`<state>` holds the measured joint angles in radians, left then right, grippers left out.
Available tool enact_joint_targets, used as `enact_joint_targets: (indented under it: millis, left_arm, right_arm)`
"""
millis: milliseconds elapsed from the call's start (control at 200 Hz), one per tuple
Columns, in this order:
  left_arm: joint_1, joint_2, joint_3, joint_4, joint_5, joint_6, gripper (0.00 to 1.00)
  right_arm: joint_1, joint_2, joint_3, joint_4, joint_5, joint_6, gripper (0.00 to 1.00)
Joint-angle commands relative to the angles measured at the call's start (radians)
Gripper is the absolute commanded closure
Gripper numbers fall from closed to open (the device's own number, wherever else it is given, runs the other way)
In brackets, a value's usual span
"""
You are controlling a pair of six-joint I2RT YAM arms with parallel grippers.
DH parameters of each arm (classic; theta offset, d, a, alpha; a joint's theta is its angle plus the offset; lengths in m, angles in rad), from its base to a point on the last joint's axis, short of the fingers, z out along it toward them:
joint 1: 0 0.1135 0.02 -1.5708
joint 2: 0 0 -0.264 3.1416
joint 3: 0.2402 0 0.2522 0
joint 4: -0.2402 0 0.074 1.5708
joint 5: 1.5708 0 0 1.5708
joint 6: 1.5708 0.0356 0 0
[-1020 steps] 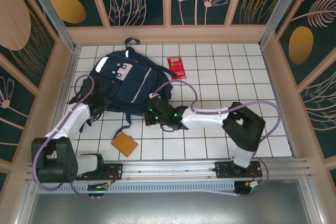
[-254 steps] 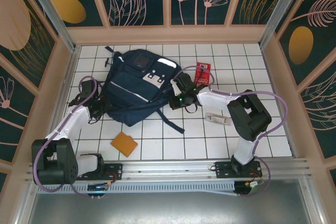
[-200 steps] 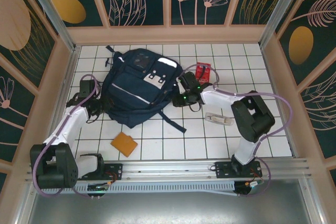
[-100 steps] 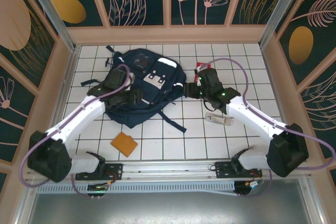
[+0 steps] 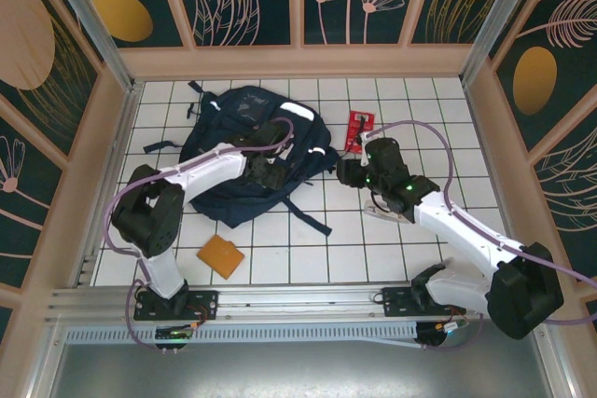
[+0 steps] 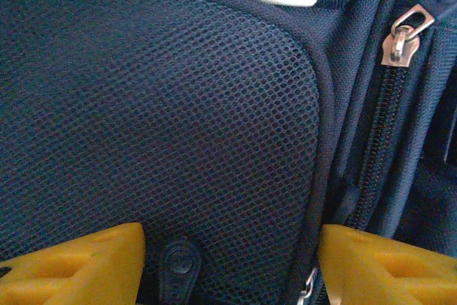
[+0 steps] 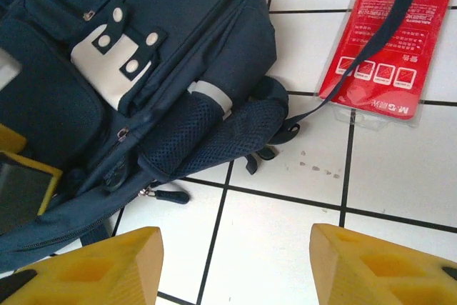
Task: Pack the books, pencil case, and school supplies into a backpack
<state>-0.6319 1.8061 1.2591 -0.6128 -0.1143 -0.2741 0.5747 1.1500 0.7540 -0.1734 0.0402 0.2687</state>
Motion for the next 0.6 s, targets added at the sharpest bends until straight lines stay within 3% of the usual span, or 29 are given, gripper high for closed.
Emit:
enact_joint_targets:
  millis: [0,45,150,230,395,485,591]
  left_arm:
    - [-0.02,0.055,0.039,-0.055,0.011,-0.011,0.35]
    - [-0.021,0.078,0.05,-0.054,-0.016,-0.022,0.41]
    - [-0.02,0.133,0.098,-0.092,-0.116,-0.06,0.79]
    - [-0.02,0.144,0.139,-0.127,-0.127,-0.067,1.0]
    - [-0.02,0.072,0.197,-0.137,-0.057,-0.091,1.0]
    - [-0.019,0.011,0.214,-0.122,-0.009,-0.132,1.0]
    - [-0.019,-0.04,0.227,-0.101,0.06,-0.163,1.0]
  right_arm:
    - [-0.007,0.001,-0.01,0.045,-0.053,-0.037,0.43]
    - [-0.007,0.01,-0.012,0.05,-0.065,-0.039,0.43]
    - [-0.007,0.03,-0.009,0.068,-0.116,-0.046,0.44]
    - [-0.007,0.048,0.003,0.079,-0.143,-0.071,0.44]
    - [-0.022,0.115,0.027,0.134,-0.267,-0.313,0.44]
    - [-0.069,0.196,0.079,0.141,-0.453,-0.463,0.45]
    - [-0.105,0.349,0.221,0.123,-0.5,-0.382,0.47]
